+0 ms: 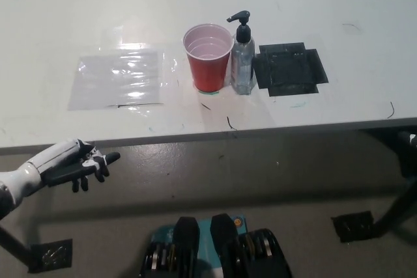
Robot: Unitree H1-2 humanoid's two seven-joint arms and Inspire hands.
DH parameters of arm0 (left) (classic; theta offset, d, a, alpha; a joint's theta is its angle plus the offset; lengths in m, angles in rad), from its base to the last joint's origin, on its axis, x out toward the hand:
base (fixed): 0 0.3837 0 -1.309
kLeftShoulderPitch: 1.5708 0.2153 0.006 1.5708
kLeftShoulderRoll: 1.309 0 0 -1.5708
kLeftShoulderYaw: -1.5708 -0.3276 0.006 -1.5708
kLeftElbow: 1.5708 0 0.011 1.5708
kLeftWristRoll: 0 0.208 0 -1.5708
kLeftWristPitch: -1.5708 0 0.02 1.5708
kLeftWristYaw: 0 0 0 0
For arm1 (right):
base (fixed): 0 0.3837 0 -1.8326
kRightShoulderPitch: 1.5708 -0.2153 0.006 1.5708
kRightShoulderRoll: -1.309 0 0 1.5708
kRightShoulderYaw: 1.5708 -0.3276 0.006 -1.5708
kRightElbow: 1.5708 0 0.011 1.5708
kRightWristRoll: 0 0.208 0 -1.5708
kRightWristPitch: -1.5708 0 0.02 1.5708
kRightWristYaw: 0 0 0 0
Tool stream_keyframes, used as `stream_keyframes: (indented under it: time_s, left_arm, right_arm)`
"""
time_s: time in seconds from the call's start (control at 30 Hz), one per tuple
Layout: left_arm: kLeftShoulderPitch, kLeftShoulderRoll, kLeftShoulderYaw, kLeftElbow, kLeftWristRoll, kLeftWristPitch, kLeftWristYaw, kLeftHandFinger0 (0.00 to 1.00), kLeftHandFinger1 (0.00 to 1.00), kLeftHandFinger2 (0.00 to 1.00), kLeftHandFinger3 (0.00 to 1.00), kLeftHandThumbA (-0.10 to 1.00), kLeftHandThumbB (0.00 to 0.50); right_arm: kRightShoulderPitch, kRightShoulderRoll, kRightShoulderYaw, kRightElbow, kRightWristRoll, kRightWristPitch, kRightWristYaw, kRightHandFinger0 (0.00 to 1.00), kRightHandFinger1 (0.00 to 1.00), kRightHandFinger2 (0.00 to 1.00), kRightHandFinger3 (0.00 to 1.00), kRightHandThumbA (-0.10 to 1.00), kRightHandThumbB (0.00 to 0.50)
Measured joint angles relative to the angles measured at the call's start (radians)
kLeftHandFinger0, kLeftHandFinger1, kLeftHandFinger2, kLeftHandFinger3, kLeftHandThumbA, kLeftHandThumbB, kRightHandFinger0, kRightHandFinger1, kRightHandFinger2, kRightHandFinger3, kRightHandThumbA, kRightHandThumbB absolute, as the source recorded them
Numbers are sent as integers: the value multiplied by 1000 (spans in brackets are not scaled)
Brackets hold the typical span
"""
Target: The robot uses its right hand to press the hand soap kept in the middle of the table to get liquid hand soap out
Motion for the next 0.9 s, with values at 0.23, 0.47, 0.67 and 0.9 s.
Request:
stream_keyframes:
  time_s: [0.23, 0.47, 0.67, 0.9]
  left_arm:
    - [-1, 0, -1, 0, 12, 6, -18, 365, 350, 469, 599, 844, 169]
    - [-1, 0, 1, 0, 20, 19, -35, 369, 353, 476, 634, 861, 182]
    - [-1, 0, 0, 0, 25, 26, -46, 377, 359, 481, 623, 858, 180]
    - [-3, 0, 0, 1, 29, 27, -55, 380, 360, 475, 625, 878, 173]
  right_arm:
    - [-70, -47, 6, -118, -2, 69, 20, 1000, 1000, 1000, 1000, 1000, 274]
    - [-287, -105, 60, -150, -5, 124, 60, 1000, 1000, 1000, 1000, 1000, 299]
    - [-446, -108, 165, -128, -36, 143, 91, 1000, 1000, 1000, 1000, 1000, 290]
    - [-576, -98, 283, -31, -93, 137, 114, 1000, 1000, 1000, 1000, 1000, 383]
